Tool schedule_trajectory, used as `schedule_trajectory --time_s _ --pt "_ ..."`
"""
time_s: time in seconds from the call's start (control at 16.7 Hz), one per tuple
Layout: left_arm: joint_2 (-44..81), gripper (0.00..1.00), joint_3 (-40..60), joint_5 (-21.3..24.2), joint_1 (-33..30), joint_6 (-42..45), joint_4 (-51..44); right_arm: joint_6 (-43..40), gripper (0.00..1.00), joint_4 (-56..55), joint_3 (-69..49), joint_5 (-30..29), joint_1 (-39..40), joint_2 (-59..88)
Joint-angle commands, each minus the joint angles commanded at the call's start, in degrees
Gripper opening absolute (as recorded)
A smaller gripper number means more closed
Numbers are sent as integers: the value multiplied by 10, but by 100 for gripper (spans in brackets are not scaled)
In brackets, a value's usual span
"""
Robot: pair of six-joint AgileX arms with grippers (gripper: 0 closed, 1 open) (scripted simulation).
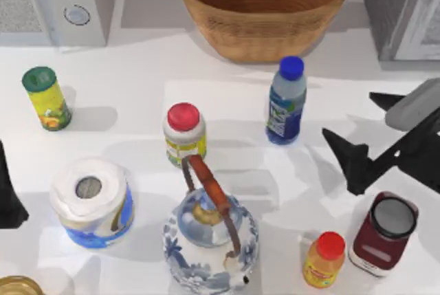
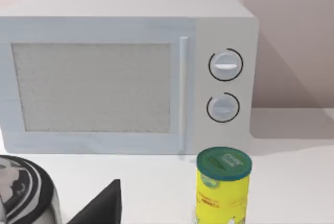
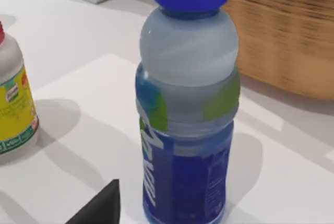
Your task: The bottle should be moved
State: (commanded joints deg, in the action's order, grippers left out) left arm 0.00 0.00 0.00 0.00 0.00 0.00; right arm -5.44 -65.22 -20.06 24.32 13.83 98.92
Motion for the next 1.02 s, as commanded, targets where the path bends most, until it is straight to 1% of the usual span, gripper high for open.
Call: schedule_trajectory --time_s 0.18,0.36,0.72,1.02 --pt "0 100 0 0 0 0 0 -4 100 -59 -21 20 11 80" --pt "0 100 0 0 0 0 0 -7 100 -87 -31 28 15 116" --pt "0 100 0 0 0 0 0 -7 100 -87 -30 28 13 117" --pt "0 100 0 0 0 0 0 -2 100 -60 -100 12 32 153"
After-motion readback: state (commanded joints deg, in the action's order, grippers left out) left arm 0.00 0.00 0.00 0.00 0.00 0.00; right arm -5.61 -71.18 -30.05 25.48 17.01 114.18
